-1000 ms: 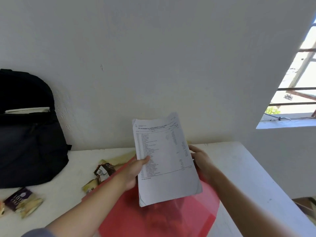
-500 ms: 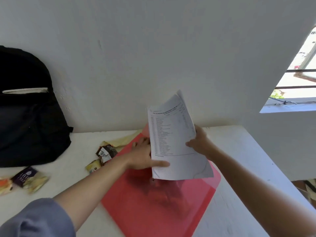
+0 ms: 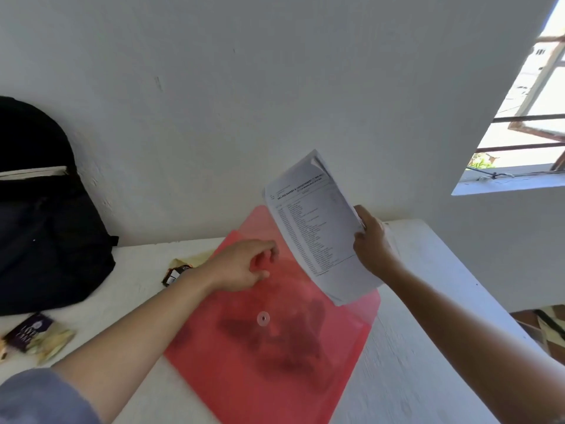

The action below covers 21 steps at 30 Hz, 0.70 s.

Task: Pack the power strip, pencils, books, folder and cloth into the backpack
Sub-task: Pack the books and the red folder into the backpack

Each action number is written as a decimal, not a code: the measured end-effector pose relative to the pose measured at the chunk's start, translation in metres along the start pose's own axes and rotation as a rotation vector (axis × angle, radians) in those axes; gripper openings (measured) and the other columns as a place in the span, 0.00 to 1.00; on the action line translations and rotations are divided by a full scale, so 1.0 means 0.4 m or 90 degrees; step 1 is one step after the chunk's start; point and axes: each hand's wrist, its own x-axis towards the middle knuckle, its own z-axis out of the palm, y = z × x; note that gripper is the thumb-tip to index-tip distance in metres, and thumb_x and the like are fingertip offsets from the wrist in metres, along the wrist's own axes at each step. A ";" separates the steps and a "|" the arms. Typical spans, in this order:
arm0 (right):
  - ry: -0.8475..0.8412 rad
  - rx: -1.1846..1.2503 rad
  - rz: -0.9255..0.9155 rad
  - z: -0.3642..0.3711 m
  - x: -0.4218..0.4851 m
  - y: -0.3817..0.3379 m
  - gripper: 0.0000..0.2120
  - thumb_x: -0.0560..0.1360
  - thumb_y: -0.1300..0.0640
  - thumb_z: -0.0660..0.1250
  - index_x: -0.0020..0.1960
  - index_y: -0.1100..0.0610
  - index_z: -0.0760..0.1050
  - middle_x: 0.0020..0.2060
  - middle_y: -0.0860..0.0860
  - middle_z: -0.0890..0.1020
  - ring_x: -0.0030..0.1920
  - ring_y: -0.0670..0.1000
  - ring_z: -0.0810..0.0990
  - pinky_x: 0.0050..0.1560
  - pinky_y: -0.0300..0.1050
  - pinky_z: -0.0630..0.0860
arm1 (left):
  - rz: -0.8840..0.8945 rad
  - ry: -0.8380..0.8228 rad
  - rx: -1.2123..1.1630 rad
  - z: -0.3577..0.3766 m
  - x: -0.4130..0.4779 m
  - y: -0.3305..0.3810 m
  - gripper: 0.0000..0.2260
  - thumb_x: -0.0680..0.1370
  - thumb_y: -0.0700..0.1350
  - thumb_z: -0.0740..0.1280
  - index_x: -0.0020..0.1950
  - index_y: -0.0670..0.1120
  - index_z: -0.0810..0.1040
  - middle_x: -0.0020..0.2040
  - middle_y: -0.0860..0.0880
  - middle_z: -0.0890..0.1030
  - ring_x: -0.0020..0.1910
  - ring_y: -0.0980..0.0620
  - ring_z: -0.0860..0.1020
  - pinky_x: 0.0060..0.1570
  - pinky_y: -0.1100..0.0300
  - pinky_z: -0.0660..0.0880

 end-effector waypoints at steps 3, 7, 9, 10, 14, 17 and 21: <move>0.025 0.041 0.008 -0.009 0.004 -0.006 0.23 0.69 0.72 0.56 0.55 0.50 0.73 0.40 0.56 0.79 0.41 0.61 0.75 0.33 0.44 0.68 | -0.002 0.062 0.025 -0.059 0.003 0.028 0.11 0.73 0.63 0.73 0.47 0.58 0.81 0.44 0.52 0.76 0.45 0.54 0.75 0.52 0.56 0.73; 0.058 0.100 0.031 -0.025 0.008 -0.030 0.20 0.69 0.72 0.58 0.54 0.54 0.74 0.40 0.58 0.80 0.41 0.62 0.76 0.36 0.47 0.73 | 0.023 0.090 0.075 -0.139 0.011 0.033 0.07 0.73 0.60 0.75 0.43 0.59 0.82 0.42 0.52 0.76 0.45 0.52 0.74 0.50 0.55 0.71; 0.029 0.166 0.037 -0.029 0.014 -0.046 0.19 0.69 0.72 0.61 0.51 0.51 0.75 0.40 0.53 0.80 0.41 0.59 0.77 0.40 0.49 0.77 | 0.010 0.080 0.085 -0.170 0.011 0.030 0.07 0.73 0.58 0.76 0.44 0.57 0.83 0.43 0.53 0.75 0.49 0.52 0.72 0.51 0.56 0.69; -0.004 0.205 0.041 -0.032 0.015 -0.054 0.19 0.69 0.72 0.62 0.50 0.50 0.74 0.41 0.52 0.80 0.42 0.57 0.77 0.41 0.49 0.77 | 0.003 0.077 0.084 -0.183 0.011 0.027 0.06 0.73 0.57 0.76 0.44 0.58 0.83 0.43 0.53 0.75 0.50 0.52 0.72 0.52 0.56 0.69; -0.141 0.263 0.050 -0.030 0.011 -0.070 0.17 0.71 0.70 0.67 0.50 0.50 0.76 0.47 0.53 0.82 0.46 0.55 0.80 0.47 0.53 0.80 | 0.016 0.068 0.054 -0.211 0.011 0.016 0.05 0.71 0.56 0.78 0.42 0.61 0.83 0.44 0.54 0.76 0.52 0.52 0.71 0.54 0.57 0.69; -0.098 0.260 0.053 -0.021 0.012 -0.078 0.17 0.70 0.70 0.67 0.50 0.50 0.76 0.48 0.55 0.83 0.49 0.61 0.81 0.47 0.57 0.81 | 0.039 0.029 0.063 -0.221 0.009 0.010 0.07 0.71 0.59 0.77 0.44 0.59 0.85 0.44 0.57 0.74 0.53 0.61 0.68 0.54 0.65 0.66; -0.020 0.279 0.089 -0.025 0.019 -0.086 0.18 0.70 0.71 0.66 0.50 0.49 0.75 0.48 0.55 0.83 0.50 0.62 0.81 0.45 0.54 0.81 | 0.057 -0.011 0.040 -0.227 0.000 0.004 0.08 0.71 0.62 0.76 0.44 0.61 0.84 0.46 0.56 0.74 0.57 0.60 0.68 0.62 0.64 0.65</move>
